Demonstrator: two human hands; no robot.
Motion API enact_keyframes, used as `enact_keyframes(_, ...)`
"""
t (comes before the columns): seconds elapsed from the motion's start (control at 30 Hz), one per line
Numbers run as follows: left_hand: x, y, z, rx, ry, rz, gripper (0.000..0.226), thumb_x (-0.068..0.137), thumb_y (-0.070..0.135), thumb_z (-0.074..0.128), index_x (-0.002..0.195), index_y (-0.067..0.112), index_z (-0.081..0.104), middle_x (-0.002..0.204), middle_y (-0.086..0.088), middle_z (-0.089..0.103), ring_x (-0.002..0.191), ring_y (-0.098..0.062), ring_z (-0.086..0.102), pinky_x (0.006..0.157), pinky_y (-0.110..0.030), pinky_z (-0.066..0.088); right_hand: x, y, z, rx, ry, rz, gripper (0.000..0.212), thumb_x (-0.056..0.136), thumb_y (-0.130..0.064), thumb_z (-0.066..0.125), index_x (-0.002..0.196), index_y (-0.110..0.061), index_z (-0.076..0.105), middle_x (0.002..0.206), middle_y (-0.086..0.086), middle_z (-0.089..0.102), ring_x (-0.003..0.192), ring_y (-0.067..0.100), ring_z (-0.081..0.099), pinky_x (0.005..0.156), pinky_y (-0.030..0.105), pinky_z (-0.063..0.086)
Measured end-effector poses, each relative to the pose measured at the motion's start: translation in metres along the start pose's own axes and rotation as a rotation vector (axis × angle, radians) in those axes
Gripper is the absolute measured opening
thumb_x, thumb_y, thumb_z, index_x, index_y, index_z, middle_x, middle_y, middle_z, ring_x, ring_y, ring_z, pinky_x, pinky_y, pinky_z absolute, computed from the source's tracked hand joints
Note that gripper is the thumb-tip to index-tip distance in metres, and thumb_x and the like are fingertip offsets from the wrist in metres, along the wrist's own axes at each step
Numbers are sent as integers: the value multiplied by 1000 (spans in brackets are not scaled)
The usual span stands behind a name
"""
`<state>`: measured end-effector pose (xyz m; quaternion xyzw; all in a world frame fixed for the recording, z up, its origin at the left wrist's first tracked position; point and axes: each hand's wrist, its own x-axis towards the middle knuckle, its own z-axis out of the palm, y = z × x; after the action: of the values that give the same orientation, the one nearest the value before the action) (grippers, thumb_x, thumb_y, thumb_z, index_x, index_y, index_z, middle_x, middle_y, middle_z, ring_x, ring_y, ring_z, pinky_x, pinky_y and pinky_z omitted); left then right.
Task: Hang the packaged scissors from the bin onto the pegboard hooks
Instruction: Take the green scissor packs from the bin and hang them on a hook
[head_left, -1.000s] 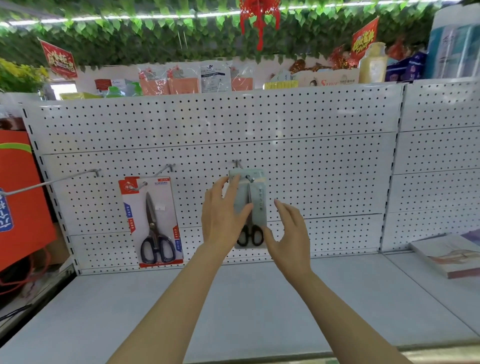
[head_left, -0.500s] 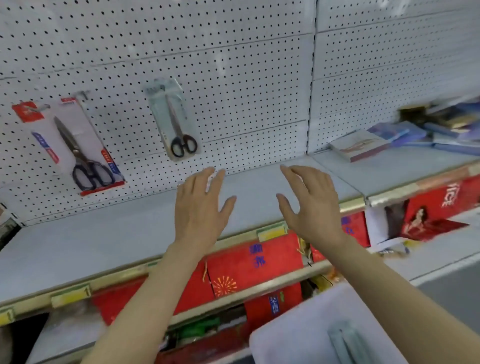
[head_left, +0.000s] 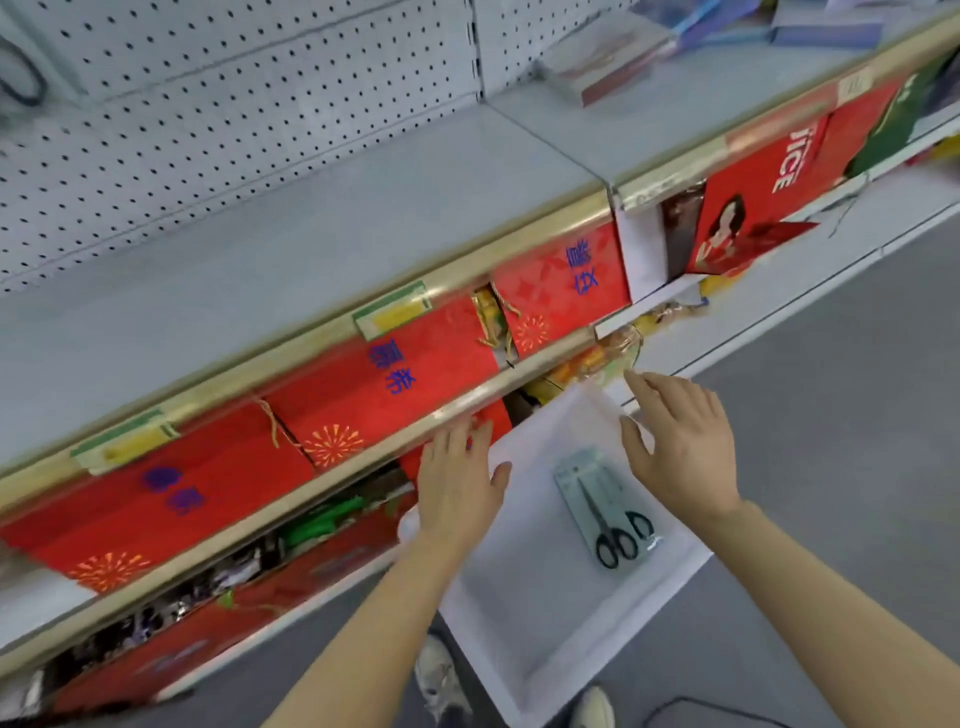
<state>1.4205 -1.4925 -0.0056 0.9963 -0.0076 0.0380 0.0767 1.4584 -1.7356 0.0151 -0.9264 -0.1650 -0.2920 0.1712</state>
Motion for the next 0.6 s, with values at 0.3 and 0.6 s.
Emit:
enact_keyframes(0.3,2,69,170,-116,-577,-186,49,90,42,62,126,10,55,128,-11,52,117,-32,51,96,-40,43,-86,65,47,-97,-190,61,37,82,-13,60,117,0,64,103,13,66,86,33,61,72,42,46)
enact_keyframes(0.6,36,136,268,-343,-626,-848,126,63,78,65,152,7,12,147,-11,30,127,-31,40,98,-46,39,-126,84,96,-48,-284,138,38,83,-15,57,117,-2,66,106,10,67,93,28,63,76,42,54)
